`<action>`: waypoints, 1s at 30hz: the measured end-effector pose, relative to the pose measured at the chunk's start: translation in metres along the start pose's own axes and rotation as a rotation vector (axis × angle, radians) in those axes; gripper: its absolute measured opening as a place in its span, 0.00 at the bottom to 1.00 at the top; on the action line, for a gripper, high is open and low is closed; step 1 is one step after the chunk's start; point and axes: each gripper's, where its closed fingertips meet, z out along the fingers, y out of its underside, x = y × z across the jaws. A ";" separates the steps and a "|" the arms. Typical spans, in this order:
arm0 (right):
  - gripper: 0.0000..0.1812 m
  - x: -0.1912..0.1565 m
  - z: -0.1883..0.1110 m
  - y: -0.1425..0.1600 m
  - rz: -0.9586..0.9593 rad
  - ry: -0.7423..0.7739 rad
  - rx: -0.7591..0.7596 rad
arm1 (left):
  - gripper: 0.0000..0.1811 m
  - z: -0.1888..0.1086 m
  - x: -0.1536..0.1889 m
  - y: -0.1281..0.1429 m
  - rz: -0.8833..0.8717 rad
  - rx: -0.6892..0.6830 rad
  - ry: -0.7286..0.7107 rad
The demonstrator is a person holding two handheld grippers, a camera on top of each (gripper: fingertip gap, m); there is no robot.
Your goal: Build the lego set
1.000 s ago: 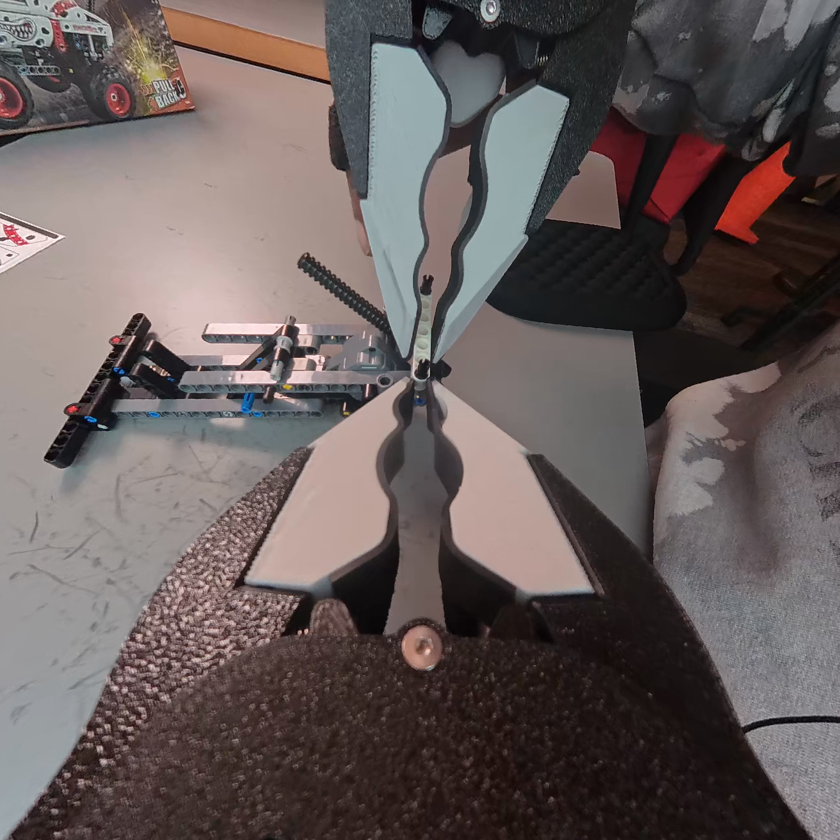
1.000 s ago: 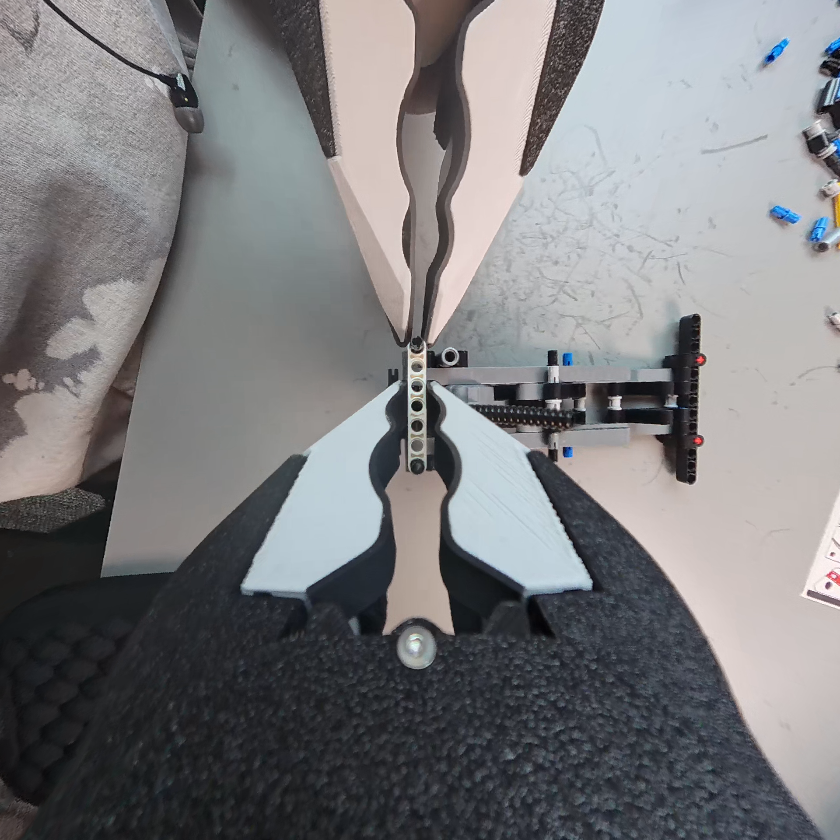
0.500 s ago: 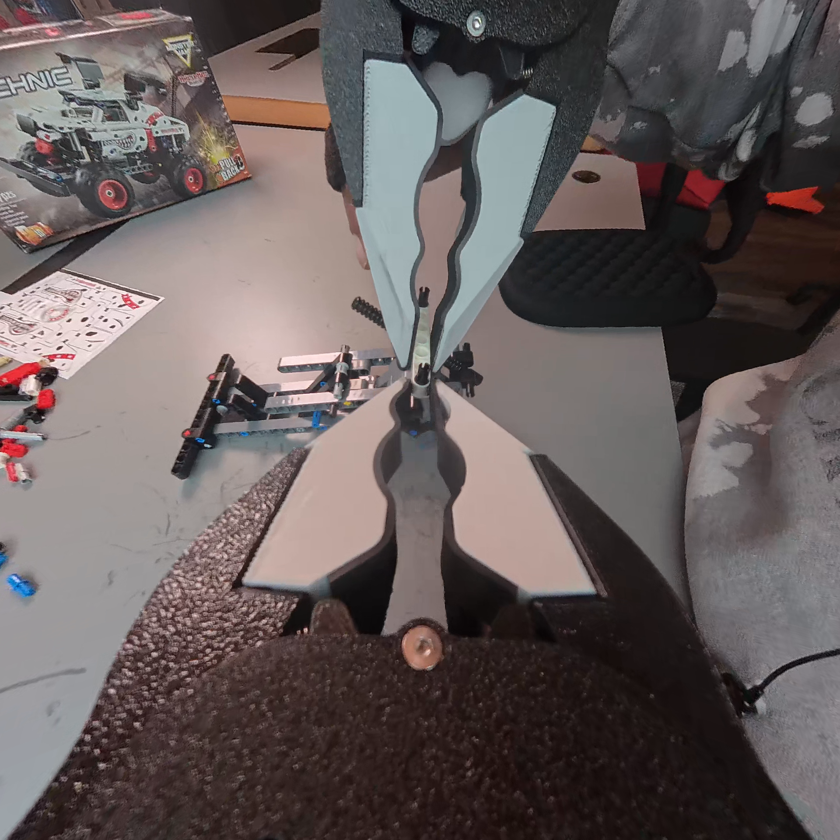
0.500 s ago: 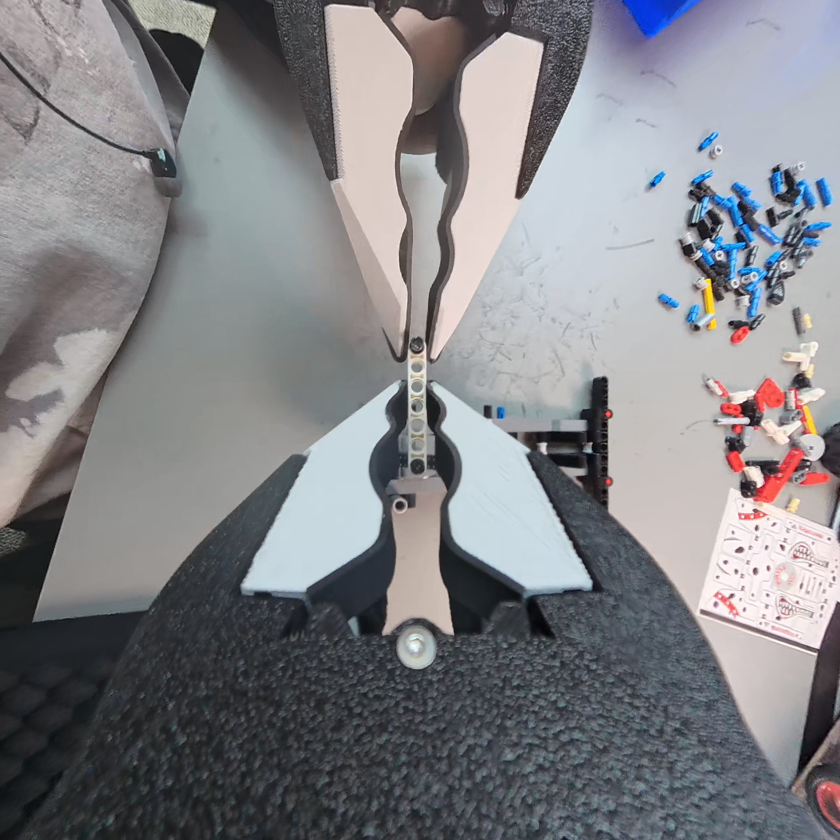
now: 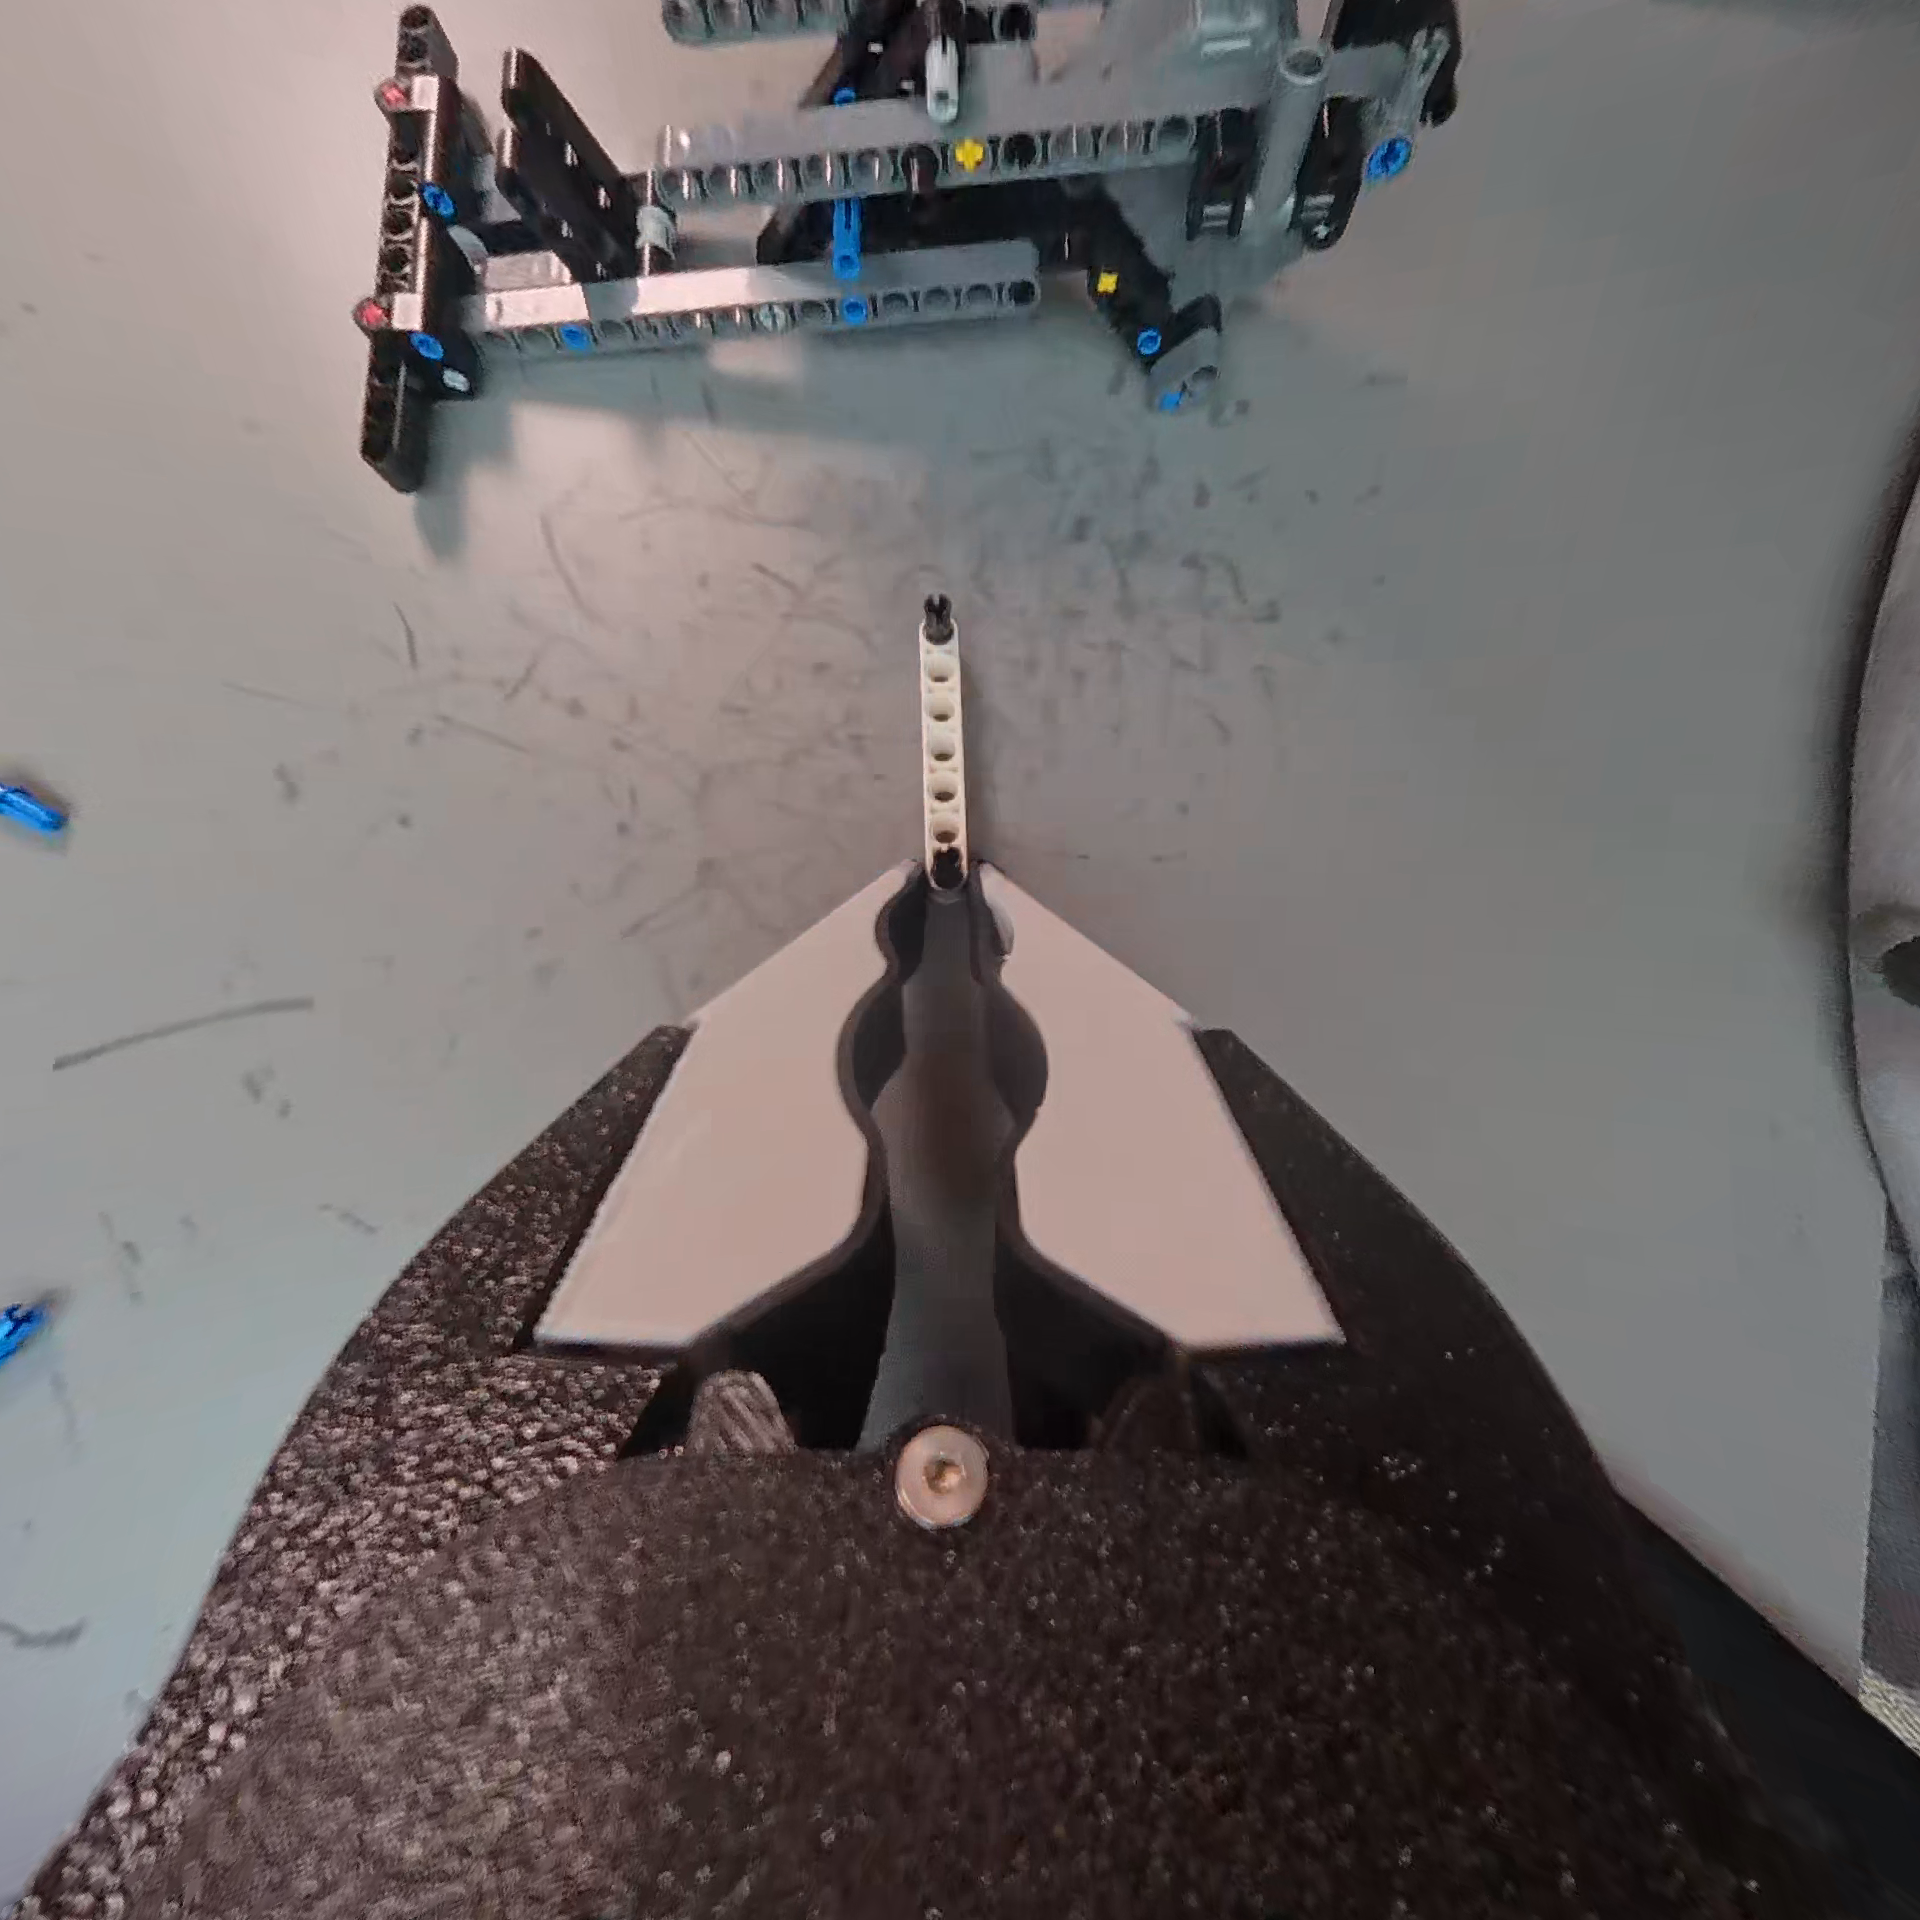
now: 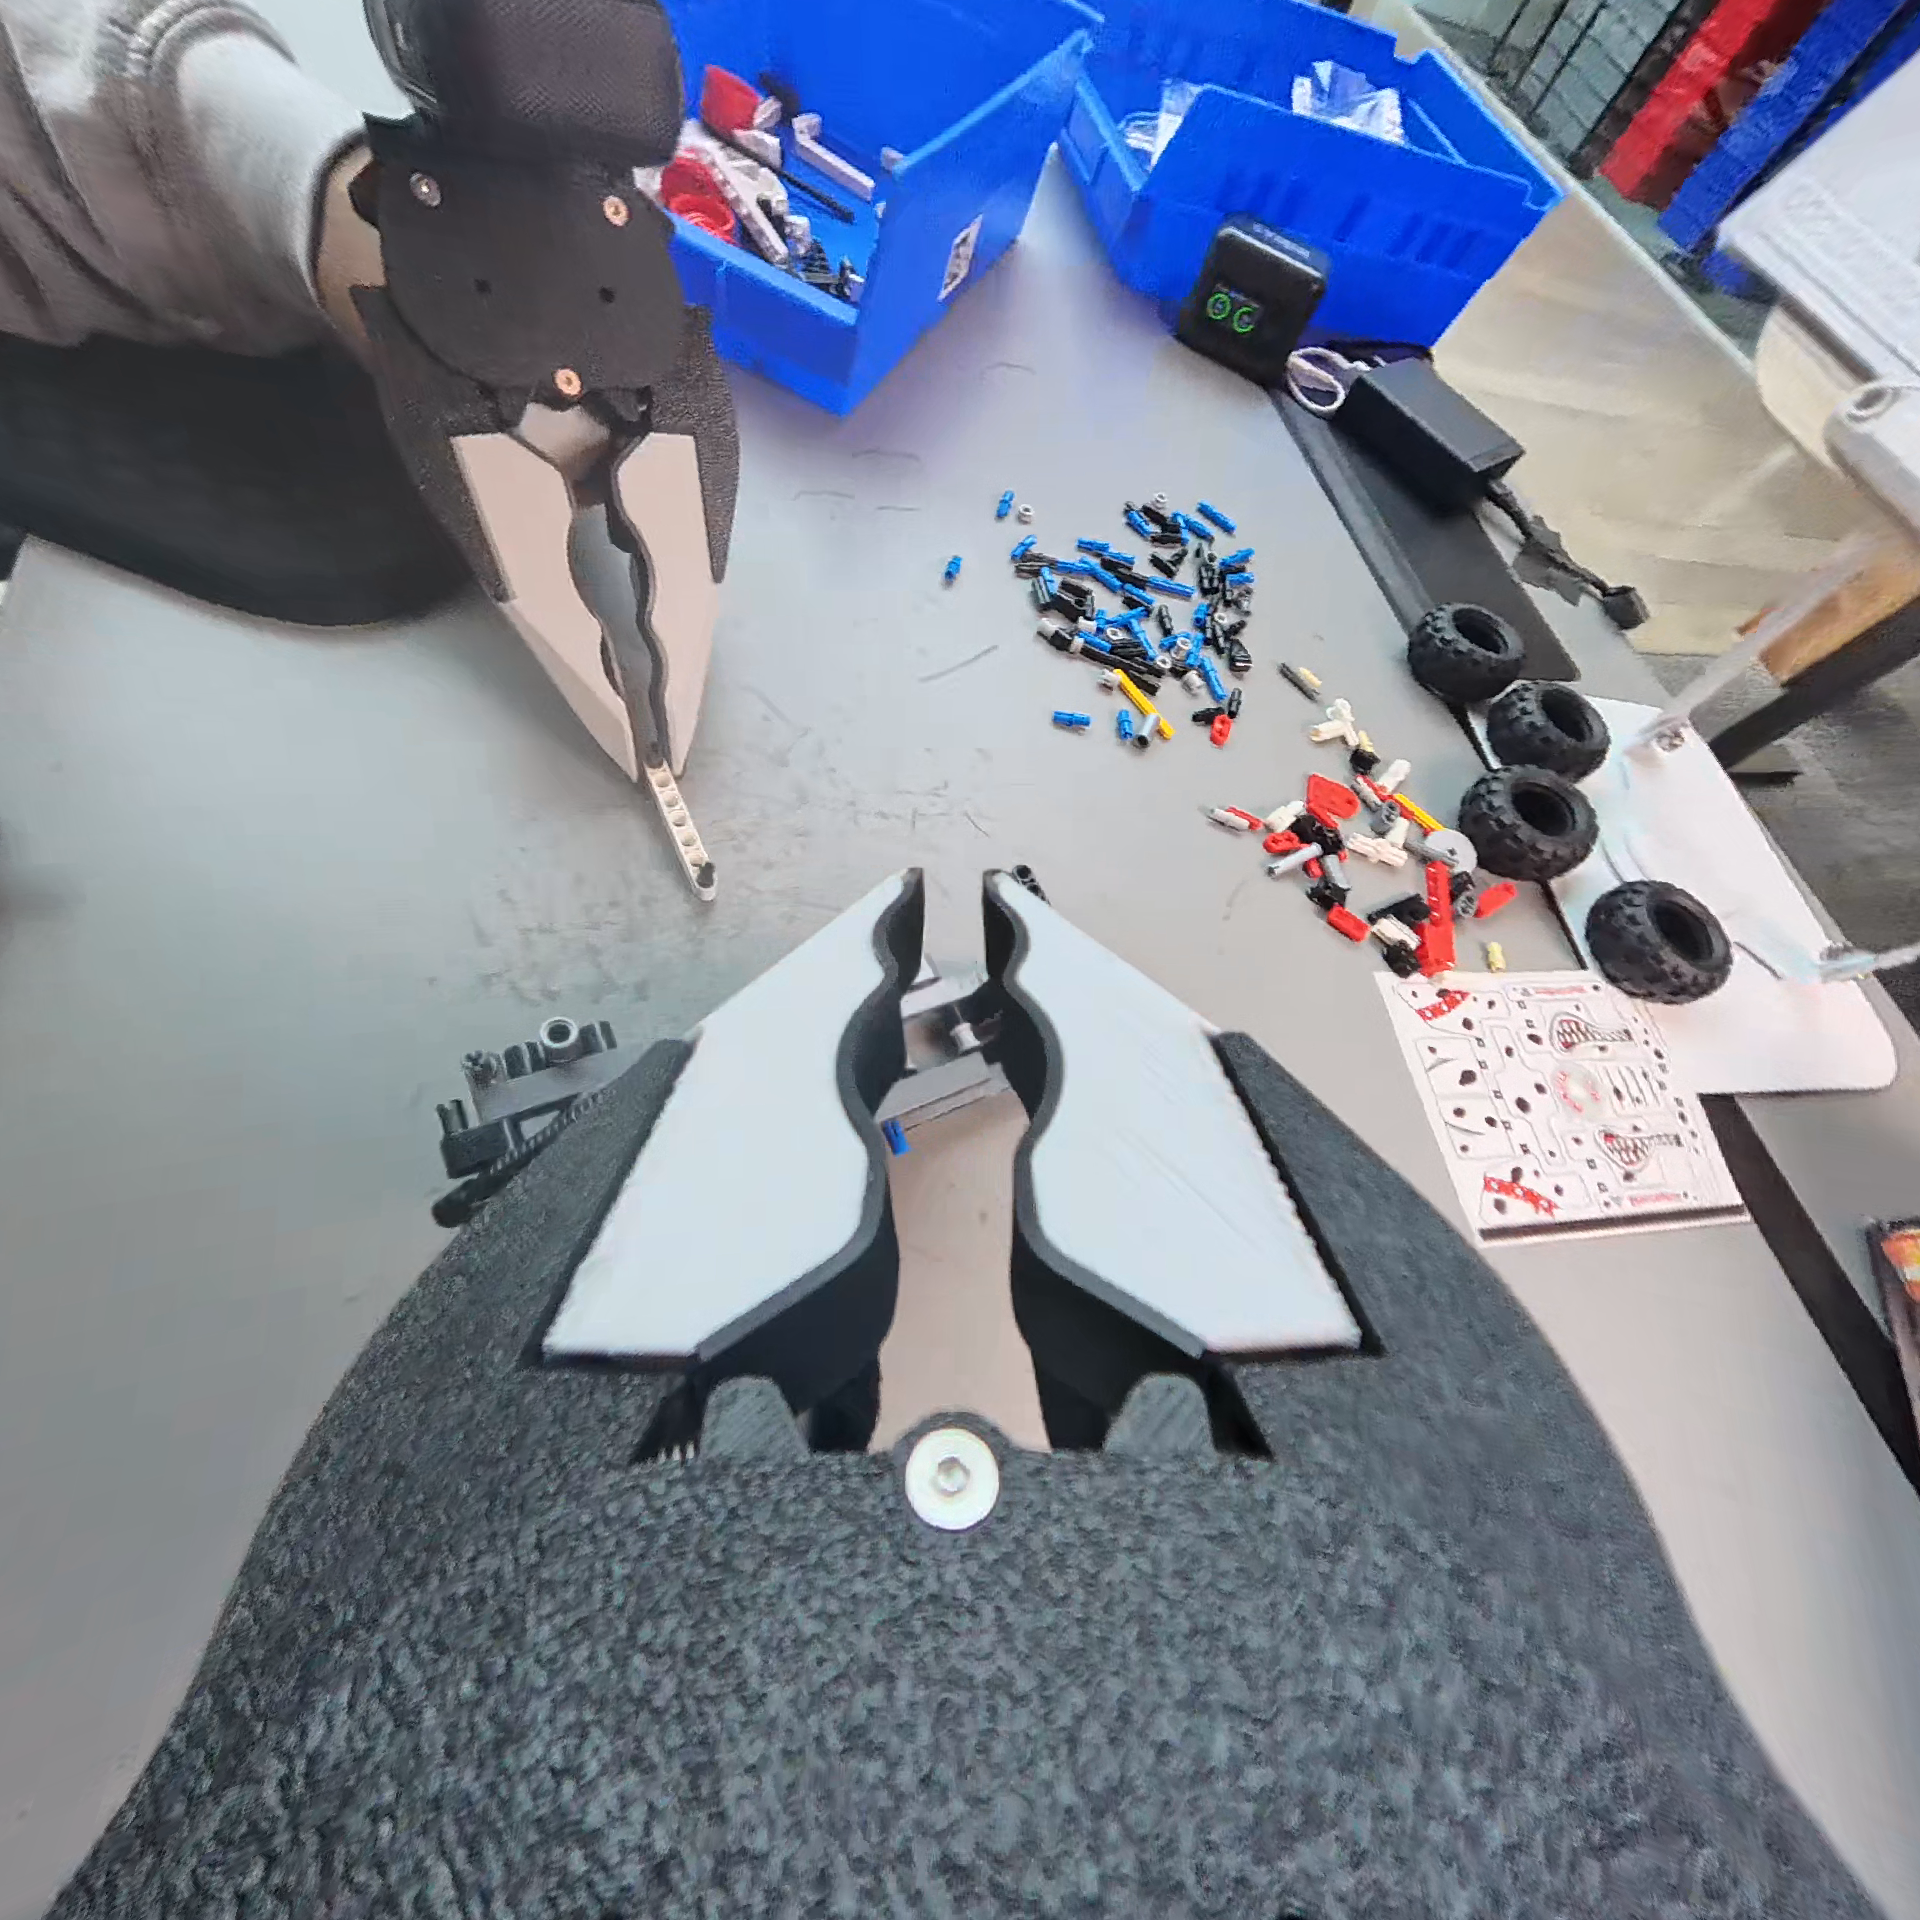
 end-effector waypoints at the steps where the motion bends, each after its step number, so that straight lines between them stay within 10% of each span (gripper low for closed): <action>1: 0.06 0.004 -0.001 0.003 0.023 0.017 0.015 | 0.05 0.000 0.000 0.000 -0.004 -0.003 0.013; 7: 0.06 0.045 -0.026 0.016 0.217 0.204 0.208 | 0.15 -0.037 -0.037 -0.038 -0.043 0.149 0.003; 16: 0.06 0.095 -0.056 0.063 0.338 0.572 0.376 | 0.03 -0.187 -0.277 -0.188 -0.176 0.736 -0.679; 22: 0.00 0.097 -0.056 0.068 0.247 0.610 0.335 | 0.01 -0.178 -0.381 -0.222 -0.172 0.687 -0.861; 30: 0.00 0.092 -0.045 0.070 0.198 0.573 0.293 | 0.01 -0.138 -0.426 -0.240 -0.067 0.567 -0.891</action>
